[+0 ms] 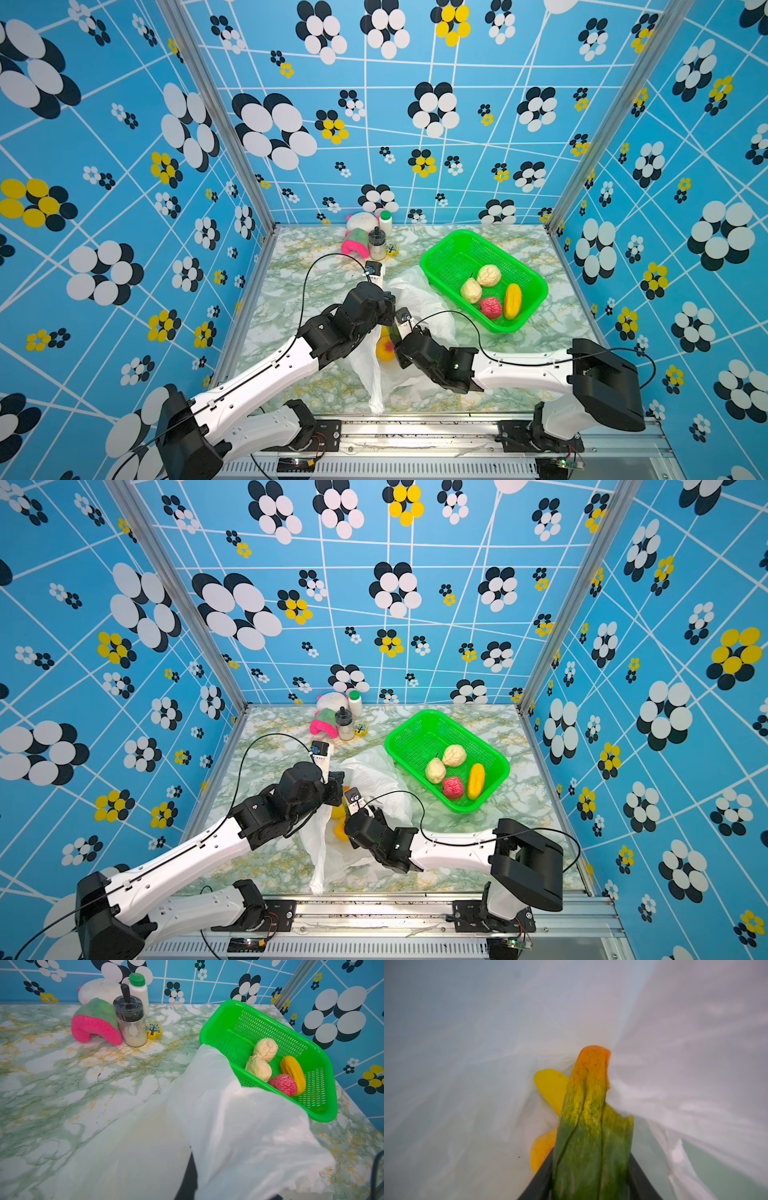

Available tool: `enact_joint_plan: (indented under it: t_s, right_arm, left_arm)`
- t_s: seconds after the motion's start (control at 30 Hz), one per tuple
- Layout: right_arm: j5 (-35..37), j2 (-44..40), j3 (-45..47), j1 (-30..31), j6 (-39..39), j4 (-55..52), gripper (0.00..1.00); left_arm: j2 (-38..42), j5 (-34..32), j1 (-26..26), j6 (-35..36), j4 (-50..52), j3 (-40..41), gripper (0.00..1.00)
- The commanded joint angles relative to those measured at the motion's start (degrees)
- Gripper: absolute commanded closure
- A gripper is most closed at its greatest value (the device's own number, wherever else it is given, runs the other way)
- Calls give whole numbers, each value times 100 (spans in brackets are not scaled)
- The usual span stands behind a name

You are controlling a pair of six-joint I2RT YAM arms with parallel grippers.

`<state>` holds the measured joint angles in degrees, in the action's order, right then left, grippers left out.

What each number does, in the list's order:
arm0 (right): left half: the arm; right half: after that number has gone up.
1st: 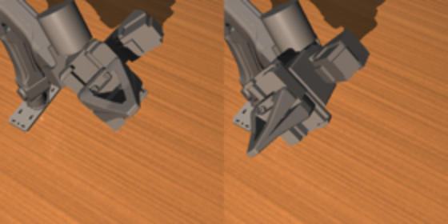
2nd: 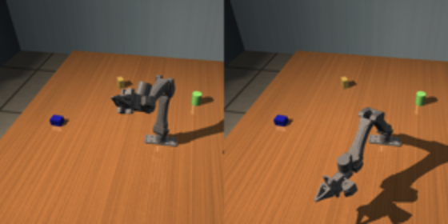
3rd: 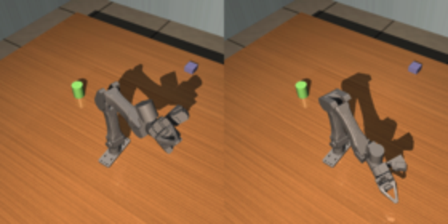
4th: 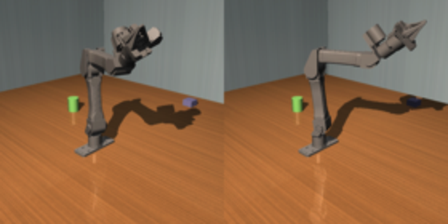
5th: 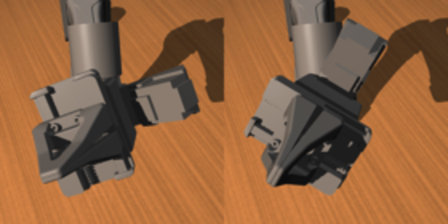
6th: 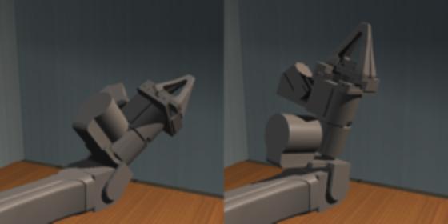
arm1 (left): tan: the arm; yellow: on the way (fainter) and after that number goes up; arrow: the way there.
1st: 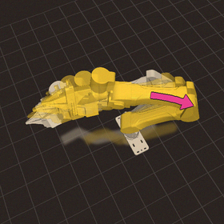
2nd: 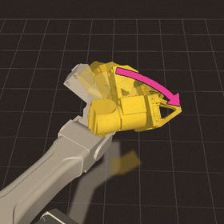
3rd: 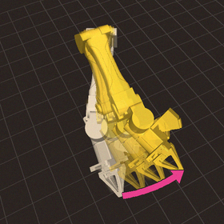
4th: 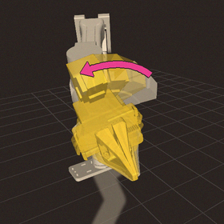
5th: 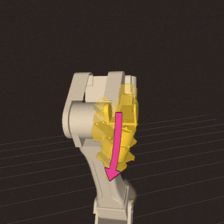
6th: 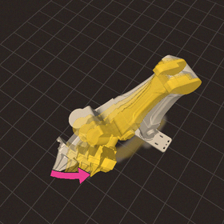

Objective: Untie the knot of the plastic bag and take out the fruit
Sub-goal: Pick up the fruit from the plastic bag.

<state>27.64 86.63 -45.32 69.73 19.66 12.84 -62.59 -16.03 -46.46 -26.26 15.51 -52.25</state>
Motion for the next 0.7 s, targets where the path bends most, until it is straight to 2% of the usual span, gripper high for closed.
enact_joint_plan:
  t_s: [0.0,0.23,0.3,0.53,0.67]
  right_arm:
    - [-776,-545,321,-4,-291,436,67]
    - [-1619,-1983,1032,5,-584,731,68]
    - [-1593,-2407,1182,4,-662,667,68]
    - [-1063,-4177,1876,-37,-837,622,70]
    - [477,-4890,2142,-147,-762,389,77]
  left_arm:
    - [-30,86,72,-119,82,-233,100]
    - [21,148,288,-154,176,-206,100]
    - [66,250,362,-240,155,-129,100]
    - [113,412,480,-270,221,-103,100]
    - [118,573,493,-319,84,31,100]
